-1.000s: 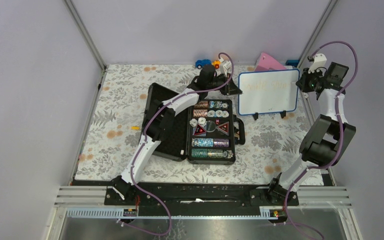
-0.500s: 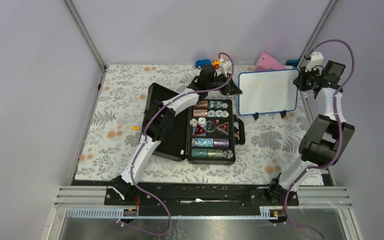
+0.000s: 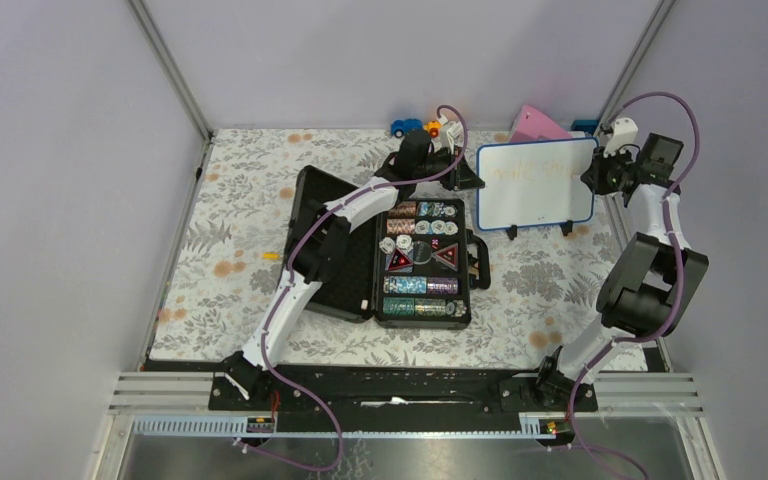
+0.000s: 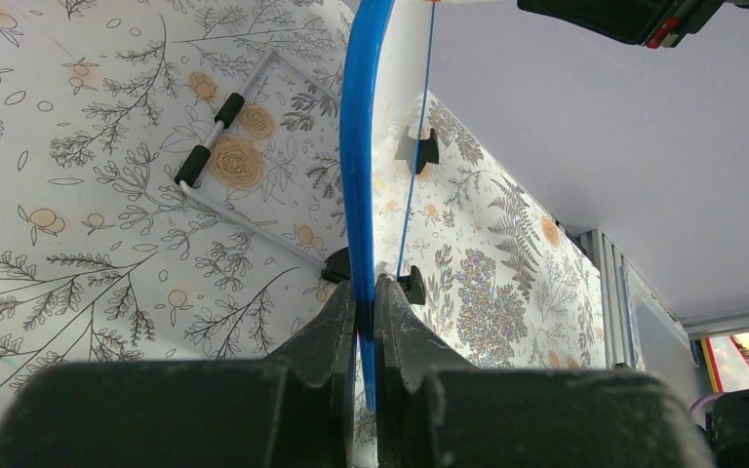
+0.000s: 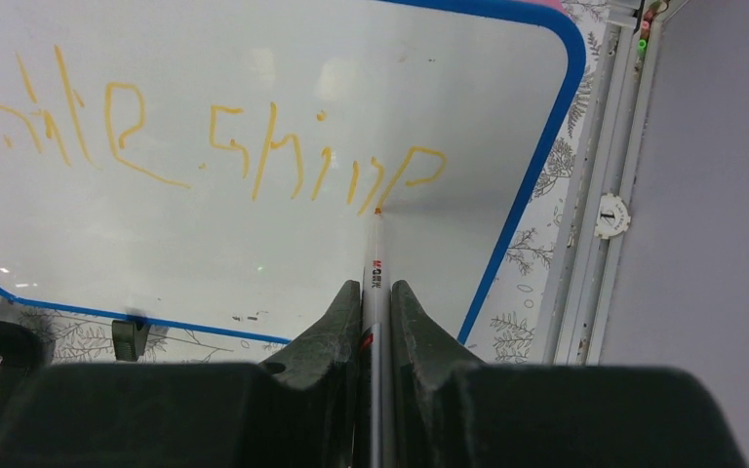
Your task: Write a sentence on the whiteboard
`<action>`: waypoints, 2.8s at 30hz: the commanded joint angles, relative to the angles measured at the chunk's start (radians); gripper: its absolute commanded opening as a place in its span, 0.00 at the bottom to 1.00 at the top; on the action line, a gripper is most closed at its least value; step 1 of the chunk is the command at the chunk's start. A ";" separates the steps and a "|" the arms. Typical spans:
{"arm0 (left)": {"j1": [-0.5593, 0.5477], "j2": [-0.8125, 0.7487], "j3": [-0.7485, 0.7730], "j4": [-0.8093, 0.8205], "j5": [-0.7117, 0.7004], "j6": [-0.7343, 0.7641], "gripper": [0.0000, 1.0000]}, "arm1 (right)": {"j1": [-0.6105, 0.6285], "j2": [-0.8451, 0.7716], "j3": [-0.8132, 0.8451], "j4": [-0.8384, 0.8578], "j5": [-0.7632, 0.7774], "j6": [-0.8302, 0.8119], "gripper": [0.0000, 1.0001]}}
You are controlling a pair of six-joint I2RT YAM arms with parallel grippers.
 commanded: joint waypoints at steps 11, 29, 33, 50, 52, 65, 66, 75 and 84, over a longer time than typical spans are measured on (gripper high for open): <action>-0.001 0.027 0.009 0.017 -0.015 0.033 0.00 | -0.036 0.016 0.047 0.009 0.053 -0.040 0.00; -0.001 -0.023 -0.001 0.017 -0.039 0.023 0.55 | -0.034 -0.120 0.078 -0.104 -0.103 -0.018 0.00; -0.001 -0.065 -0.010 0.023 -0.062 0.019 0.79 | -0.033 -0.151 0.075 -0.134 -0.137 -0.003 0.00; 0.088 -0.409 -0.315 -0.062 0.018 0.201 0.82 | 0.101 -0.249 -0.041 -0.159 -0.166 0.062 0.00; 0.094 -0.412 -0.358 -0.029 0.023 0.182 0.79 | 0.120 -0.252 -0.076 -0.135 -0.170 0.075 0.00; 0.127 -0.287 -0.215 -0.075 0.102 0.142 0.71 | 0.185 -0.243 -0.213 0.039 -0.209 0.186 0.00; 0.126 -0.271 -0.216 -0.059 0.110 0.118 0.71 | 0.190 -0.242 -0.222 0.050 -0.211 0.192 0.00; 0.127 -0.118 -0.077 0.005 0.209 -0.021 0.63 | 0.216 -0.205 -0.248 0.095 -0.212 0.212 0.00; 0.127 -0.042 -0.013 0.050 0.231 -0.074 0.61 | 0.241 -0.178 -0.261 0.152 -0.202 0.228 0.00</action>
